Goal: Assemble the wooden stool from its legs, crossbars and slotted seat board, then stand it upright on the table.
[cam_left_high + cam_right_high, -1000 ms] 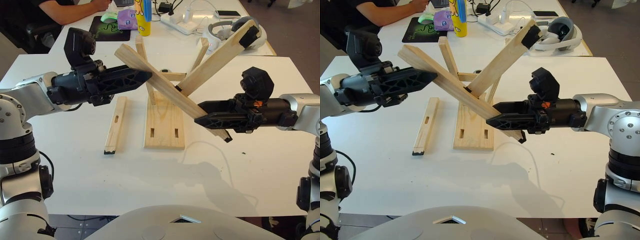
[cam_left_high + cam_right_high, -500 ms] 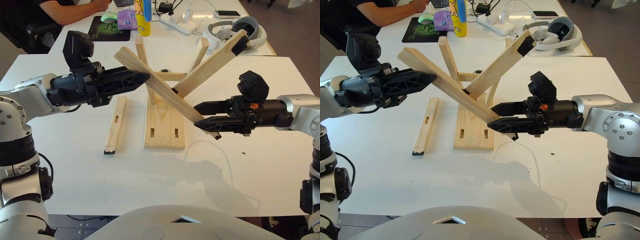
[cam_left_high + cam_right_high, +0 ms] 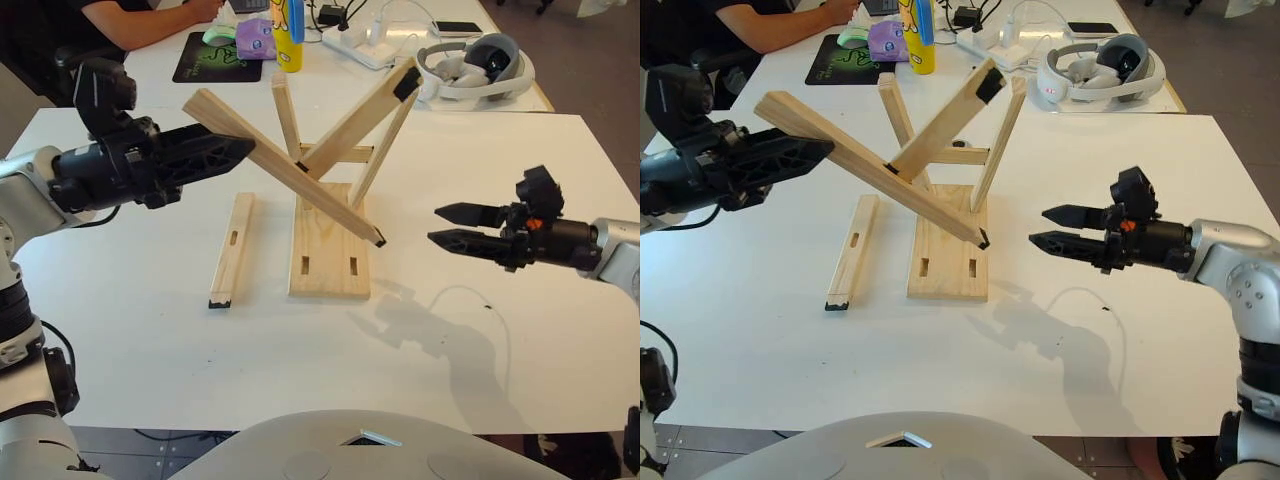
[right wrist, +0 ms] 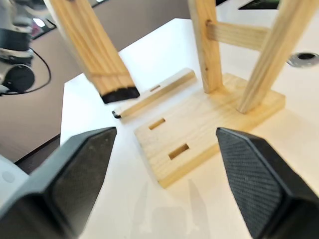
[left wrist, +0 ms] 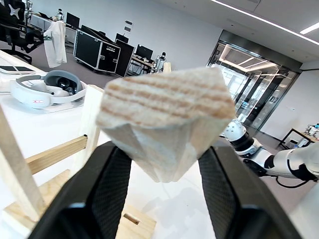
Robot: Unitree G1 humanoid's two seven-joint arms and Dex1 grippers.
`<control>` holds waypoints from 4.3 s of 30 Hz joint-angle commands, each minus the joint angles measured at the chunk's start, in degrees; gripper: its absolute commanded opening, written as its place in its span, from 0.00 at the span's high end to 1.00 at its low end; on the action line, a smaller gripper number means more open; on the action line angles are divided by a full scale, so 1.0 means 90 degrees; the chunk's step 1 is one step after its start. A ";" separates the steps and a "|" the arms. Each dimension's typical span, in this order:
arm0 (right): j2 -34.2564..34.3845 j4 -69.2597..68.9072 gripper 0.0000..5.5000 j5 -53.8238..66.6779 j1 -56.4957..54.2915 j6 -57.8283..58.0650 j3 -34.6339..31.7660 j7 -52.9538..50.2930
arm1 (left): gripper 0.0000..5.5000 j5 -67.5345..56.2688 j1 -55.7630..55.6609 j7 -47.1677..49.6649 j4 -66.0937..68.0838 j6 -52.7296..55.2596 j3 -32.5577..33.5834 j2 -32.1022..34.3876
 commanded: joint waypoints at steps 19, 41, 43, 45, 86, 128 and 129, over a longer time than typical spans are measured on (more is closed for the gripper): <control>0.1403 -0.0391 0.33 -0.6183 0.0712 -0.4806 0.3892 -0.1934 | 0.63 0.2143 -0.0004 -0.1286 0.0144 -0.1092 -0.0553 0.0284; 0.1447 0.0996 0.33 -0.6678 -0.0099 -0.5381 0.3505 -0.1731 | 0.63 0.3603 0.0140 -0.2102 -0.0041 -0.2076 -0.1556 0.0222; 0.1442 0.0999 0.33 -0.6653 -0.0103 -0.5383 0.3513 -0.1644 | 0.63 0.3593 0.0099 -0.2082 -0.0021 -0.2088 -0.1529 0.0160; 0.1444 0.1020 0.33 -0.6660 -0.0095 -0.5377 0.3529 -0.1581 | 0.63 0.3545 0.0089 -0.2000 -0.0093 -0.2077 -0.1500 0.0077; 0.1596 0.0921 0.33 -0.6750 -0.0055 -0.5091 0.3688 -0.1339 | 0.63 0.4572 0.0013 -0.2397 0.0073 -0.2431 -0.2225 0.0217; 0.1824 0.0106 0.33 -0.5692 -0.0004 -0.1868 0.4386 -0.0809 | 0.63 0.5591 0.0111 -0.1735 0.0418 -0.3236 -0.3570 -0.0932; 0.1823 0.0106 0.33 -0.5706 -0.0016 -0.1862 0.4403 -0.0815 | 0.63 0.5533 0.0188 -0.1739 0.0365 -0.3204 -0.3585 -0.0940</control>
